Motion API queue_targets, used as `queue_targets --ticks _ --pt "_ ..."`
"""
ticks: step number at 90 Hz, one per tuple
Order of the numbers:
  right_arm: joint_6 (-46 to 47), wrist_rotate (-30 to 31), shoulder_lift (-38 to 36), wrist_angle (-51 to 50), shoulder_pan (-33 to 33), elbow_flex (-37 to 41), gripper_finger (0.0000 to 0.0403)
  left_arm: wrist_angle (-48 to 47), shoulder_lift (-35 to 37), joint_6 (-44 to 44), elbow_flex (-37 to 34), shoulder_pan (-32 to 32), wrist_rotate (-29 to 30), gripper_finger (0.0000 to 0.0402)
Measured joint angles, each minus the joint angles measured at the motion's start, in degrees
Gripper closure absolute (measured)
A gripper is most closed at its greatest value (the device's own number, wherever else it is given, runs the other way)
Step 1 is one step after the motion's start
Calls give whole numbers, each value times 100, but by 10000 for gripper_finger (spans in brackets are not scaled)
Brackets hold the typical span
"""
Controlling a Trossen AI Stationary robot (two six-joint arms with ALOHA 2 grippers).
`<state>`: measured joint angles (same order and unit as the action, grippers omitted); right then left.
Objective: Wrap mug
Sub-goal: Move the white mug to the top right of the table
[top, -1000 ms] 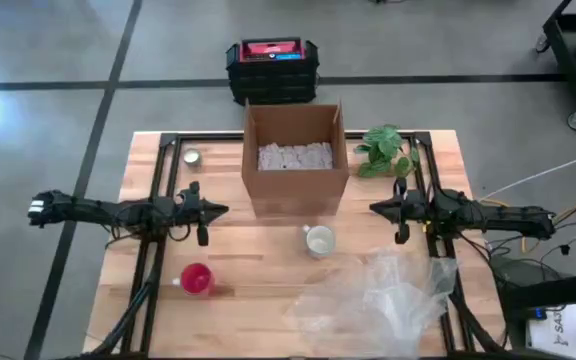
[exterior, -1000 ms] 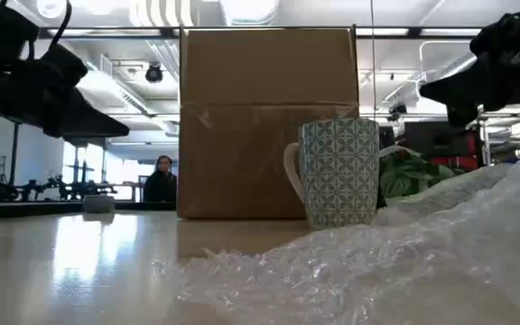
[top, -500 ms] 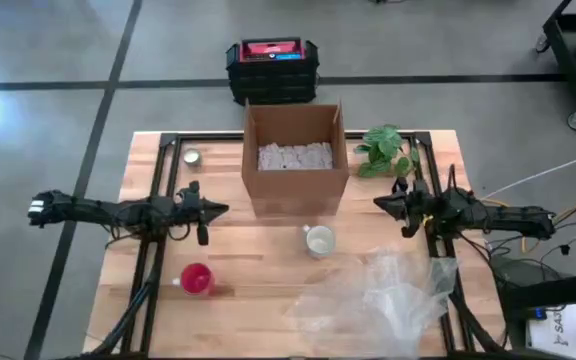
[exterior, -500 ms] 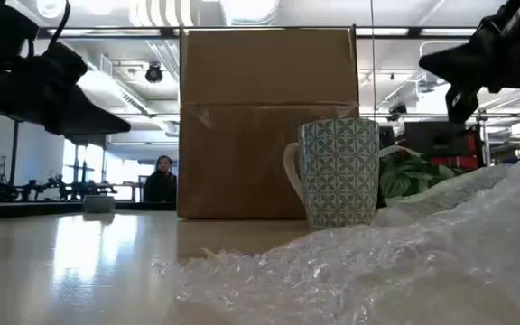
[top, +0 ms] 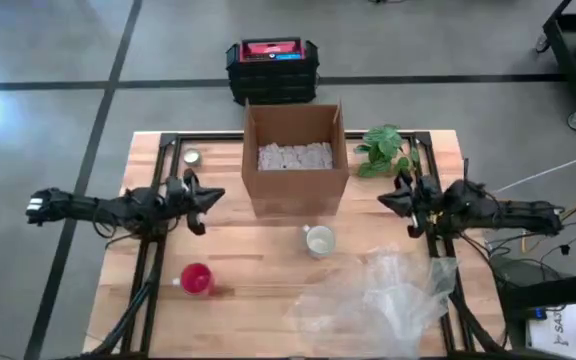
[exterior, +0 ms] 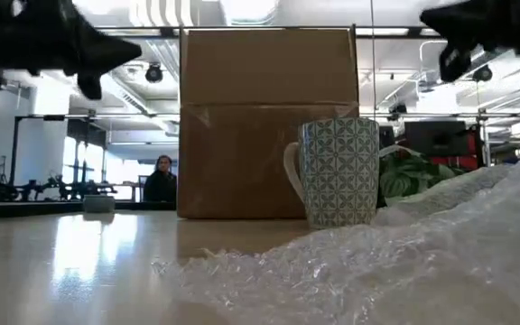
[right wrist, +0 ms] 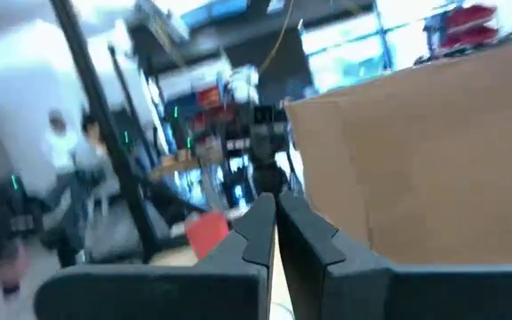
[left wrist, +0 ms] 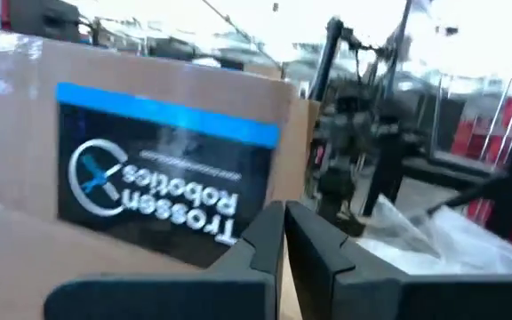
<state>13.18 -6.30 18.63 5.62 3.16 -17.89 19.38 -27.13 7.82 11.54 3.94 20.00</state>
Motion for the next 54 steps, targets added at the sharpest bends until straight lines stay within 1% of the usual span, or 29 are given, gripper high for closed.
queue_targets --ticks 8,13,22,33,40,48,54 --pt "-439 -256 1115 -643 -145 -873 402 -814 -594 -30 617 28 -1 401" --pt "-718 -287 1843 -1110 -252 -1443 402 -1282 -990 -17 961 27 -3 401" --pt "-1065 -295 3055 -2022 -435 -2348 403 -1761 -1678 144 1411 71 -52 401" --pt "-1247 -300 4351 -3130 -723 -3328 400 -1890 -2362 214 1885 214 -480 401" --pt "-1448 -288 5090 -3872 -911 -3889 394 -2084 -2714 216 2119 330 -567 401" --pt "-1717 -247 5870 -4677 -1099 -4439 376 -2107 -3029 160 2311 396 -574 401" --pt "-1772 -31 6348 -4982 -1224 -4880 353 -2091 -3165 149 2435 403 -574 401"
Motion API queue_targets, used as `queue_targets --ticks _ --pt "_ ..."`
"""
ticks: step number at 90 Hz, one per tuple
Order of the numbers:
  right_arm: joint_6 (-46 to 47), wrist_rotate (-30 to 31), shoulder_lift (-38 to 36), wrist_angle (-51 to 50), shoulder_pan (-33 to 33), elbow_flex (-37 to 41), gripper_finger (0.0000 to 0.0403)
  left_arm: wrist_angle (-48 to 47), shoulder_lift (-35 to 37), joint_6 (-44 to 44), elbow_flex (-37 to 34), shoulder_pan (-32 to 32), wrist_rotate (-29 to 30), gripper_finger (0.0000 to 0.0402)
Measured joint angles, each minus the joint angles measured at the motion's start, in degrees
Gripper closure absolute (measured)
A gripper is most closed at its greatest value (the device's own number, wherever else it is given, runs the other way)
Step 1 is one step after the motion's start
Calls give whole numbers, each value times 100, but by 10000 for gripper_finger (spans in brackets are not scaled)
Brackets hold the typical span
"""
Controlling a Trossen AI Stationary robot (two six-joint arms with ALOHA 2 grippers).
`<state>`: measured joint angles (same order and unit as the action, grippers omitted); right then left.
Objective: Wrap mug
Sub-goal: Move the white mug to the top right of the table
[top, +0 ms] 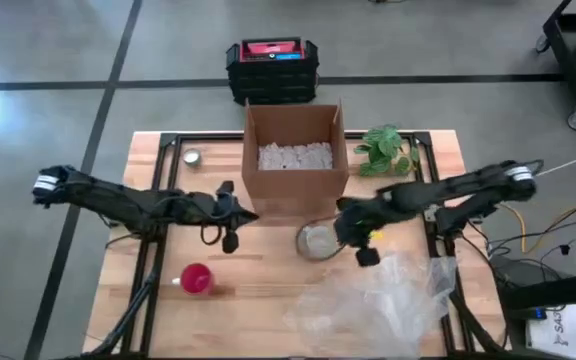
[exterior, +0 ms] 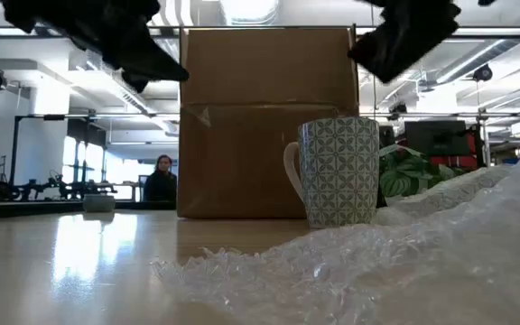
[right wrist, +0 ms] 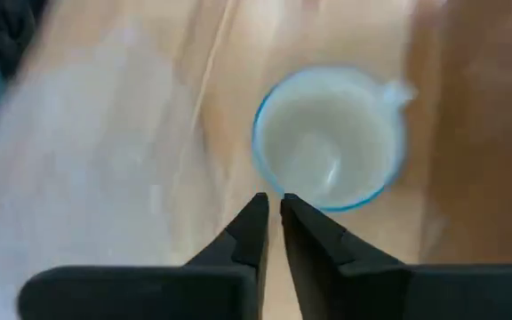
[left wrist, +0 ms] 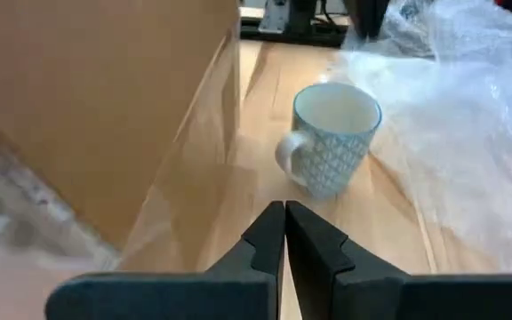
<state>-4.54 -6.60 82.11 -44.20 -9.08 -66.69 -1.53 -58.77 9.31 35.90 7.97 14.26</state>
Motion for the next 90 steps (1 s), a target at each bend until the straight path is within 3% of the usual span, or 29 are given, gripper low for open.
queue_targets --ticks 12,27,47,59,74,90 --pt "-125 663 803 -314 -232 -694 297 -330 -121 7 177 17 -37 401" --pt "36 633 1609 -473 -406 -1315 232 -797 -25 84 274 65 -131 401" --pt "671 745 2260 -602 -399 -1461 205 -921 240 84 142 74 -184 402" --pt "853 968 2475 -667 -391 -1467 244 -905 344 84 21 74 -184 402" --pt "990 941 2395 -750 -394 -1483 379 -916 364 78 -56 74 -184 402" --pt "1413 942 1750 -1439 -358 -1469 392 -926 364 67 -67 74 -184 401"
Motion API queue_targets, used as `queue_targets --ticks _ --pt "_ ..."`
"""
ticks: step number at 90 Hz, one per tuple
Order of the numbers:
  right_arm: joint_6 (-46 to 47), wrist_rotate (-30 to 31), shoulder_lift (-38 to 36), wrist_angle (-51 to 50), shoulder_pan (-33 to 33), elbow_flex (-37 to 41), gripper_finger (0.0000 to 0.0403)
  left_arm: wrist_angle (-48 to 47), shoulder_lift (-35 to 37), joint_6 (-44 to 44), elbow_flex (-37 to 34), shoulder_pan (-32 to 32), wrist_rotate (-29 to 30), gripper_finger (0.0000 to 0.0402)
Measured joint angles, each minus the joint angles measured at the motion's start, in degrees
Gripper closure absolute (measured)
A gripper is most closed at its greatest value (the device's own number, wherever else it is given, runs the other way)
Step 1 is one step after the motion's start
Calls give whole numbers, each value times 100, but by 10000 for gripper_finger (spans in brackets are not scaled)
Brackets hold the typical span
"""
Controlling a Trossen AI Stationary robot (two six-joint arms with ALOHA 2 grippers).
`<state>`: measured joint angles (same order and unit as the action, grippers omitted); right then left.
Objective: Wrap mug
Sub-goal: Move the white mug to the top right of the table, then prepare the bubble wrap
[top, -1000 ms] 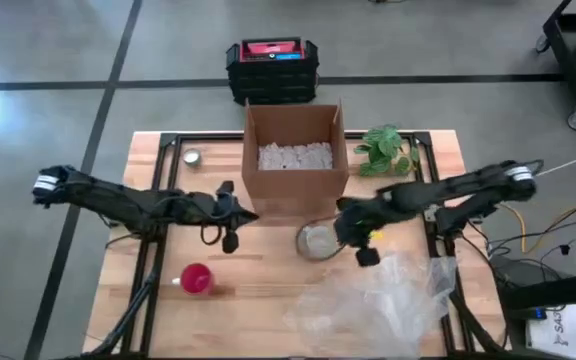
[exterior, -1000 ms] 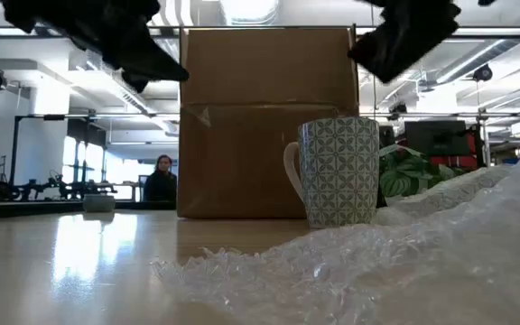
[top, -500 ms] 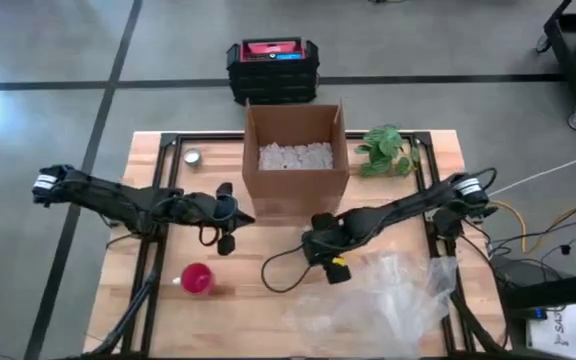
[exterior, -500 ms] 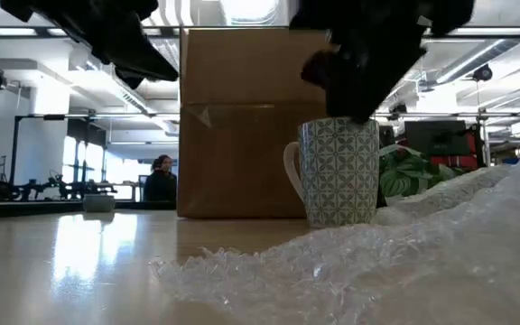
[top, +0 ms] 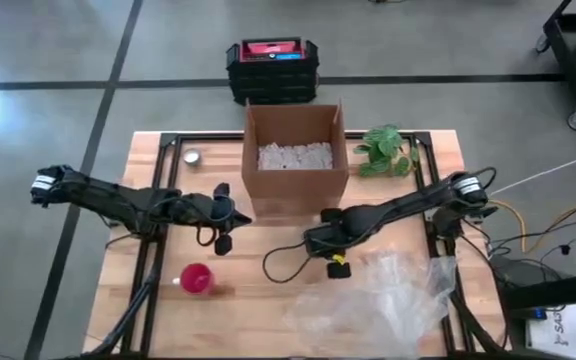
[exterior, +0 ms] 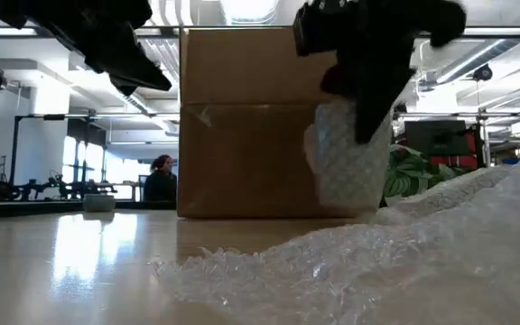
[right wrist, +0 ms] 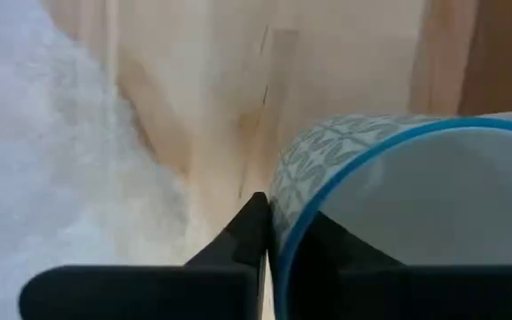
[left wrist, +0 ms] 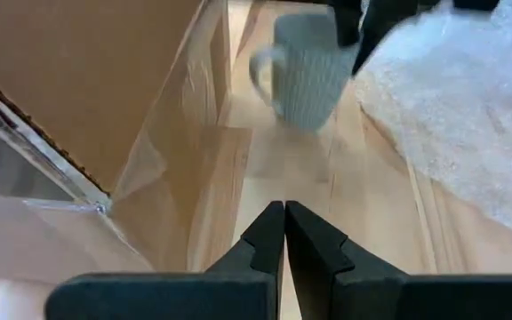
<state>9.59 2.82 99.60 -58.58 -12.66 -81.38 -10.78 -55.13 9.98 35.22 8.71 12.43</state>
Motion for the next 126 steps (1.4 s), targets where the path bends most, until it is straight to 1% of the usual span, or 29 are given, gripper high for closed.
queue_targets --ticks 7,16,28,39,49,59,66,74,85,88,96,98,102,106,112,120,126 --pt "221 -8 -435 -221 82 168 396 17 0 -4 0 0 0 401" --pt "573 32 -970 -280 267 614 397 5 0 -25 -2 4 0 401" --pt "914 277 -1645 -287 555 1472 399 15 0 -28 -2 11 1 401" --pt "1088 429 -2085 -278 941 2348 400 69 0 -28 -7 11 0 401" --pt "1155 474 -2358 -52 1180 2885 401 91 0 -28 -7 11 1 401" --pt "1152 383 -2451 39 1356 3186 401 123 0 -30 -7 11 2 401" --pt "1248 496 -2461 67 1421 3319 390 185 -7 -50 -7 11 2 401" --pt "1292 522 -2421 102 1457 3353 359 199 -7 -50 -6 11 2 401" --pt "1254 468 -2422 59 1457 3241 302 257 -9 -48 0 15 -46 401" --pt "1258 452 -2458 10 1457 3147 287 335 -41 -46 2 15 -221 401" --pt "1262 436 -2561 -240 1457 2813 253 591 -285 -24 11 54 -931 401" --pt "1265 431 -2584 -298 1457 2712 245 674 -374 3 11 74 -1026 401" --pt "1273 429 -2648 -405 1457 2519 232 925 -584 22 11 125 -1038 401" --pt "1293 429 -2698 -497 1453 2317 222 1235 -817 46 11 171 -956 401" --pt "1294 433 -2801 -499 1444 2046 209 1830 -1200 42 11 188 -622 401" --pt "1291 458 -2888 -532 1442 1714 198 2461 -1696 -11 11 178 -25 401" --pt "1249 463 -2927 -564 1442 1501 192 2538 -2003 -23 66 130 468 401"
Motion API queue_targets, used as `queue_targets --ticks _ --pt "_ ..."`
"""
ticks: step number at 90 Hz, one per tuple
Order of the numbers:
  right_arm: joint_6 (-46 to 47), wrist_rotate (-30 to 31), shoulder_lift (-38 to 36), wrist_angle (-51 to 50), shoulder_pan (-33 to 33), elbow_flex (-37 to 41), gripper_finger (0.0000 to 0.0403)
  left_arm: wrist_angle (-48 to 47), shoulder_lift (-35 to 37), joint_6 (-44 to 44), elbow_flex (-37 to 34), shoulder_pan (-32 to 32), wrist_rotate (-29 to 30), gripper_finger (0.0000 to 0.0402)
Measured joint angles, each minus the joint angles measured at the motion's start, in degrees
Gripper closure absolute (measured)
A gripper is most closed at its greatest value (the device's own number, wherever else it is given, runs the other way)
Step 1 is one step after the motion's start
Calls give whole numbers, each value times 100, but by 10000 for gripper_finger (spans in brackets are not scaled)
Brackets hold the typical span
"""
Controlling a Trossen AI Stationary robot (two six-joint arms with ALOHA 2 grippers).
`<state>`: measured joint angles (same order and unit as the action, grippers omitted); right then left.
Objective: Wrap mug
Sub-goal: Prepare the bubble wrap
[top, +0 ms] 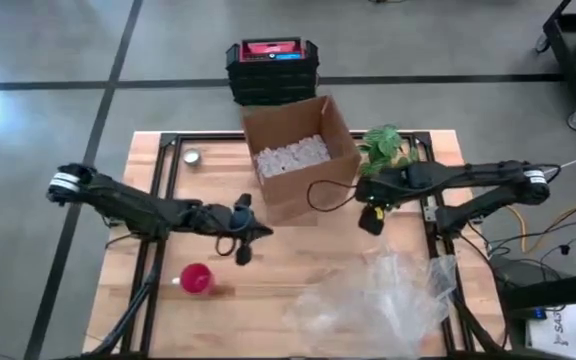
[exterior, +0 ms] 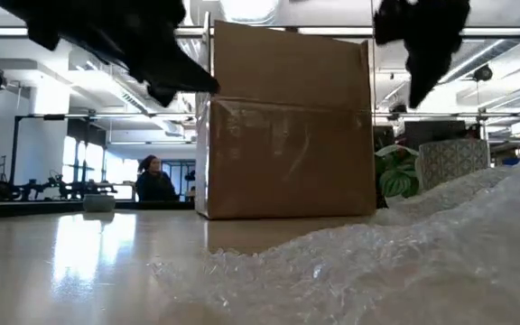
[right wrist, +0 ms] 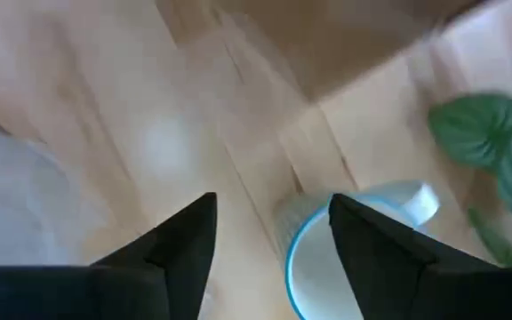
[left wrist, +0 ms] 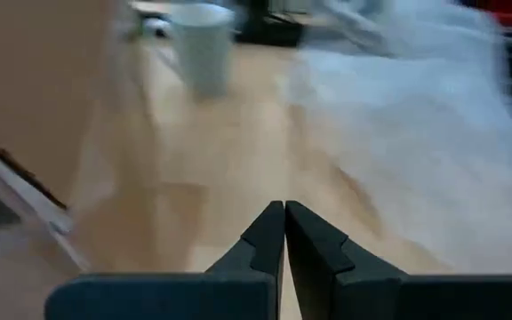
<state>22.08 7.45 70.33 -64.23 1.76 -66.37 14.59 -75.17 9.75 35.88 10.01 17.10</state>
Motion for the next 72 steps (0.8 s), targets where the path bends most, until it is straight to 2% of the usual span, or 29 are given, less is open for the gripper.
queue_targets --ticks 12,29,36,54,62,72 --pt "-14 16 -83 -14 -83 -274 184 -66 -335 168 84 -36 967 401" --pt "94 10 -134 13 -402 -343 188 -416 -329 233 70 -41 2439 401" --pt "183 14 -122 33 -600 -343 193 -518 -315 230 65 -92 2781 401" --pt "632 -218 -90 450 -1316 -340 202 -566 -266 221 68 -197 2683 401" --pt "1096 -611 -89 834 -1850 -340 204 -559 -25 30 190 -23 2182 401" --pt "1613 -622 65 1513 -2708 -294 203 -576 370 -210 383 252 1318 401"
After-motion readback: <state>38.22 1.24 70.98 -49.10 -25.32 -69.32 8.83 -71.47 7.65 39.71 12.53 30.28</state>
